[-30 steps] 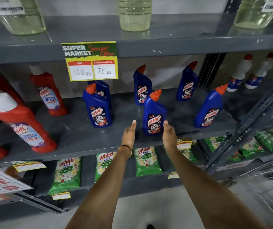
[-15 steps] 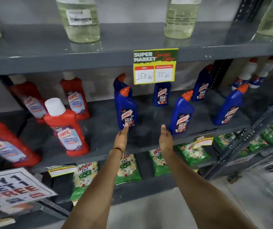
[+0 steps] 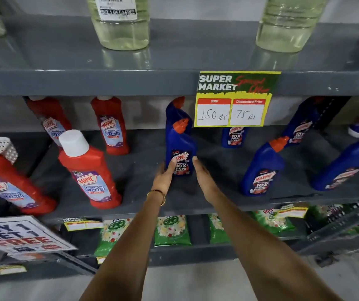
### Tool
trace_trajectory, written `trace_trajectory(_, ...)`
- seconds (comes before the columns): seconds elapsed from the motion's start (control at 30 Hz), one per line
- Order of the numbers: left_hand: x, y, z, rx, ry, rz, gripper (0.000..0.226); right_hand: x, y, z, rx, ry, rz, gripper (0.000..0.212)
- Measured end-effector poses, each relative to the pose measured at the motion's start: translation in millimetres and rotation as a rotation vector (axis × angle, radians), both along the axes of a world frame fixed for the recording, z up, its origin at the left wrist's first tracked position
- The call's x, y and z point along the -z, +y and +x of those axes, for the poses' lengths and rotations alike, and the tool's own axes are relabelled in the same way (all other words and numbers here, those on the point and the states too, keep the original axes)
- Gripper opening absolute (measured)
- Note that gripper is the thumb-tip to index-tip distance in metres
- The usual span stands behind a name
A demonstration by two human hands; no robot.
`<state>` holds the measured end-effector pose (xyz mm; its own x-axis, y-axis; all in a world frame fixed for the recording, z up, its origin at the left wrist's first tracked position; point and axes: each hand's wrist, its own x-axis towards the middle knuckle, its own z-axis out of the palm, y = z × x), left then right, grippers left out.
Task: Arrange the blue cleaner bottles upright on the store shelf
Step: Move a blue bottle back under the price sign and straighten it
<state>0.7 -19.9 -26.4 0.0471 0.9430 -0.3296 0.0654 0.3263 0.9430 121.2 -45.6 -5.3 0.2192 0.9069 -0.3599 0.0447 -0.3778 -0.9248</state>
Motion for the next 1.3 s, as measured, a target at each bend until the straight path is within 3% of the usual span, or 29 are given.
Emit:
trace_trajectory(0.07,2,6,4,-0.010,-0.021,0.025,0.076,4,7,0,-0.019,0.033,0.030,0.083)
trace_trajectory(0.13,3,11,6,-0.032,-0.039,0.034,0.073,5,11,0,-0.016,0.057,0.062,0.069)
trace_trajectory(0.23,2,11,10,-0.051,-0.040,0.097,0.051,6,15,5,0.002,0.062,0.095,0.048)
trace_trajectory(0.33,0,9,11,-0.078,-0.035,0.142,0.041,7,16,7,0.002,0.049,0.126,0.047)
trace_trajectory(1.3,8,-77,-10,-0.032,-0.037,0.150,0.045,20,-73,-5,0.006,0.031,0.192,0.045)
